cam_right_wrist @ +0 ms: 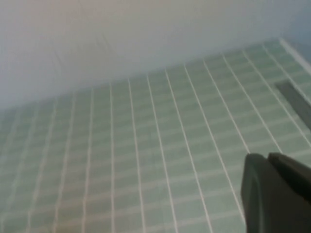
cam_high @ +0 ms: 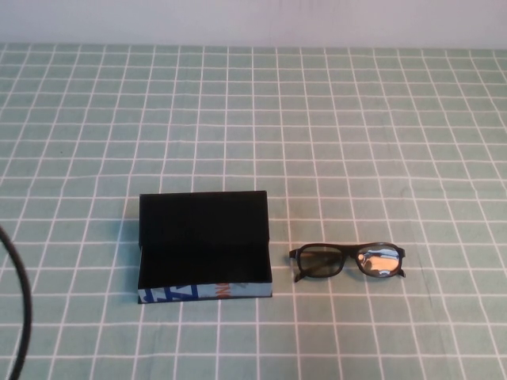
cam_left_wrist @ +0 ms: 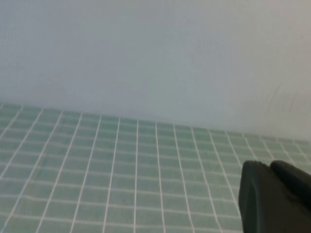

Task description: Return glasses to glasses case

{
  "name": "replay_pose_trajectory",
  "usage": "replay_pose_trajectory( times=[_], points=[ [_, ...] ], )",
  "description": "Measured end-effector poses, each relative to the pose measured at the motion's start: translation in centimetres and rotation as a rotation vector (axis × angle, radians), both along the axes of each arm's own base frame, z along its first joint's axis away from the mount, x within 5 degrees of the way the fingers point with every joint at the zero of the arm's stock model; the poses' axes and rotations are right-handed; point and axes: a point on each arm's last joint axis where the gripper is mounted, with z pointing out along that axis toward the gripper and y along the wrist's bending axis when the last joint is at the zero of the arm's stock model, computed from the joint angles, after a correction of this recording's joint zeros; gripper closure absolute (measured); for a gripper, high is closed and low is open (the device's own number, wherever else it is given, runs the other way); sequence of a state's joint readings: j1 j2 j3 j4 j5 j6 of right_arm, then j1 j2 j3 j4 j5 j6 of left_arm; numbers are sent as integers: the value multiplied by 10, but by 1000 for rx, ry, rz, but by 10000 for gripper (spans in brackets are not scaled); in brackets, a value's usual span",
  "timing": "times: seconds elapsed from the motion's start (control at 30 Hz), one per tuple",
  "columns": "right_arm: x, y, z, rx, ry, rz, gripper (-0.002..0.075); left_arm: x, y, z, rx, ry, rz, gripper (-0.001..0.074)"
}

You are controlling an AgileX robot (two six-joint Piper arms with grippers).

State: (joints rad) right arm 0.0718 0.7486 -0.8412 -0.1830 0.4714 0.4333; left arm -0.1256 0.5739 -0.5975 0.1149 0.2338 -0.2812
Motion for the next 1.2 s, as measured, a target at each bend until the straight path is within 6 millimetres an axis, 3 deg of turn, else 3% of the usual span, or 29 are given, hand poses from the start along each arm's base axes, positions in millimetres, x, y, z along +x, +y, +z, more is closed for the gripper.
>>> replay_pose_trajectory(
  times=[0.1, 0.23, 0.5, 0.63, 0.77, 0.87, 1.03, 1.1, 1.2],
  points=[
    [20, 5, -21, -92, 178, 77, 738, 10, -1, -10, 2, 94, 4, 736],
    [47, 23, -33, -160, 355, 288, 738, 19, -2, -25, 1, 234, 12, 736],
    [112, 80, -26, -428, 533, 862, 738, 24, -4, -41, -27, 395, 16, 736],
    [145, 110, -43, -568, 594, 1114, 738, 22, -4, -44, -28, 439, 18, 736],
    [170, 137, -63, -650, 630, 1234, 727, 19, -3, -49, -23, 495, 22, 736],
    [182, 154, -82, -698, 667, 1281, 652, 18, -3, -51, -21, 524, 23, 736],
    [194, 165, -115, -729, 755, 1324, 347, 17, -3, -52, -5, 535, 19, 736],
    [198, 165, -126, -745, 787, 1328, 295, 17, -3, -52, 7, 536, 14, 736],
    [203, 165, -141, -761, 827, 1340, 283, 17, -3, -52, 18, 535, 9, 736]
  ],
)
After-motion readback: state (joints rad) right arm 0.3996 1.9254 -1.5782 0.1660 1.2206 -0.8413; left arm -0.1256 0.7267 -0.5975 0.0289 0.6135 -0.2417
